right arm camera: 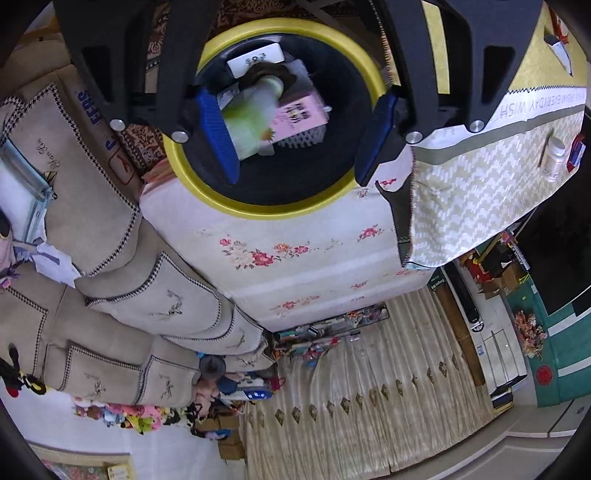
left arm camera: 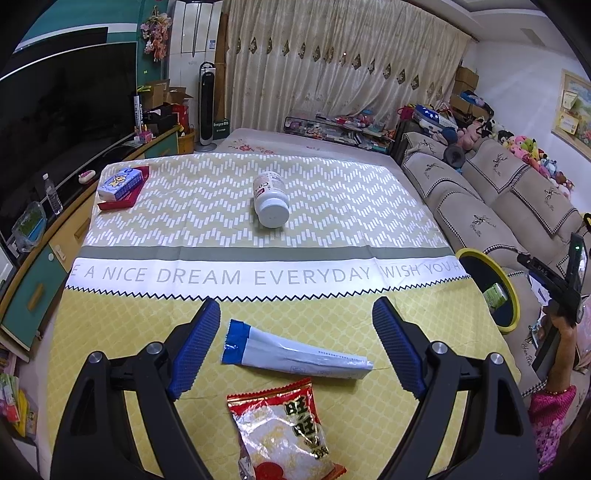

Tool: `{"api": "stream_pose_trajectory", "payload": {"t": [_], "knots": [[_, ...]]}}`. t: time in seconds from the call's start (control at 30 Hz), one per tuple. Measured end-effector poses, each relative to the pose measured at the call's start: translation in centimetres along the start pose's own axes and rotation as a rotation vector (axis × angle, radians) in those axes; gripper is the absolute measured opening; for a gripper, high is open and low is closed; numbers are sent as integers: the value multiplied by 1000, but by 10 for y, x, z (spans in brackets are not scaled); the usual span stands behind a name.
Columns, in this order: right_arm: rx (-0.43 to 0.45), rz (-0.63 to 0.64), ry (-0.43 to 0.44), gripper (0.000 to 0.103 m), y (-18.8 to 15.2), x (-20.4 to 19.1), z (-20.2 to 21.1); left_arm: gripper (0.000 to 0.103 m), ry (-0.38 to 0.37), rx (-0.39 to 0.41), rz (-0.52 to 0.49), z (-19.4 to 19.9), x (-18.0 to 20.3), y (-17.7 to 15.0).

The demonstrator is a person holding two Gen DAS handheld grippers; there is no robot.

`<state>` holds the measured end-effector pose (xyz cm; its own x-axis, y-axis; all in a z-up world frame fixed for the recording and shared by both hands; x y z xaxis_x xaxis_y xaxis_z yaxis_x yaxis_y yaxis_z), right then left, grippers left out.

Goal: Collect trash
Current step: 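Move the left gripper to the white pill bottle and grasp it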

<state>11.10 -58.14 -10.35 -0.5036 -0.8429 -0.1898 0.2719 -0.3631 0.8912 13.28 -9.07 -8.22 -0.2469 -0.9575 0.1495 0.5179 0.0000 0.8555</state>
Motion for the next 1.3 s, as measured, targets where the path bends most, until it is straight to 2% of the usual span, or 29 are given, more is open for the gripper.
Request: {"api": "stream_pose_trajectory", "payload": {"t": [0.13, 0.4, 0.53, 0.8, 1.0, 1.17, 1.3], "knots": [[6, 28, 36, 66, -2, -19, 5, 84, 22, -13, -6, -15, -3, 4], [-36, 66, 83, 66, -14, -47, 0, 84, 59, -51, -65, -69, -2, 28], [-52, 71, 89, 66, -18, -52, -3, 87, 59, -91, -52, -105, -4, 40], [-76, 77, 97, 67, -24, -54, -11, 87, 115, -178, -14, -177, -19, 50], [-95, 75, 100, 67, -29, -53, -16, 87, 169, -229, -32, -223, -29, 54], [-103, 76, 94, 67, -30, -51, -19, 82, 211, -251, -47, -248, -37, 61], [-116, 74, 93, 67, -32, -50, -22, 73, 232, -278, -51, -265, -42, 62]]}}
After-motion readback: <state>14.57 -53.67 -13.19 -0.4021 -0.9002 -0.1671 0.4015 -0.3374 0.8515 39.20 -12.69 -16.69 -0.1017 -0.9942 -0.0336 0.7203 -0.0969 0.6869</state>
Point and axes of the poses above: each gripper's, at about its wrist camera, not at the fingertips, and z roughly against the way its jaws point, x to its right, y to its top, the point moved 4 cm from there along -z, roughly the way its jaws point, and after that the axes turned 14 degrees about x, right-handed, at the moved point
